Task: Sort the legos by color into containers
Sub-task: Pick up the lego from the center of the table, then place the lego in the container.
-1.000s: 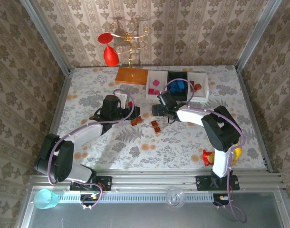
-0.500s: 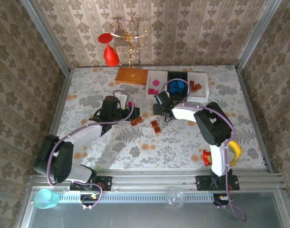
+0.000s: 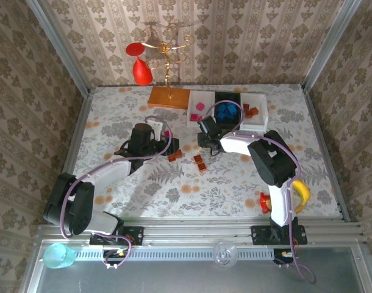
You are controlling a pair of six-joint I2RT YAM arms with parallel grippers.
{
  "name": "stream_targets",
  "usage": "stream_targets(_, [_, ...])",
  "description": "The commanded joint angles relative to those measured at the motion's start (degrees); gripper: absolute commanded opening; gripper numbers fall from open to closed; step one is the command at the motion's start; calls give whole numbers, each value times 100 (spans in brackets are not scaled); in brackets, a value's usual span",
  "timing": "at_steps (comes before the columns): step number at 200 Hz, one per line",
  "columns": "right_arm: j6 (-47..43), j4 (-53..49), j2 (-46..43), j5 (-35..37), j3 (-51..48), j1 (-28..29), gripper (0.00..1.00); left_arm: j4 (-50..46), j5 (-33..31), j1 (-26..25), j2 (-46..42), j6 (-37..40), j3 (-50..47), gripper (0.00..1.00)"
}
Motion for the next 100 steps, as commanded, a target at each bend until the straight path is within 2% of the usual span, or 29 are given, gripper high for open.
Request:
stream_targets(1, [-185,81,-934,-232,-441,-140,32,206,195,-113,-46,-108,159,74])
stream_targets(53, [-146,235,-2432,-368,-1295,-1214,33,522,515,-819,700,70,1095,74])
stream_targets(76, [-175,147,-2546,-311,-1216,-1788,34,509,621,-1149,1199,138,1729,74])
stream_targets(100, [-240,39,-2280,-96,-899,-2314,35,542,661,-1409,1672,192,2234,75])
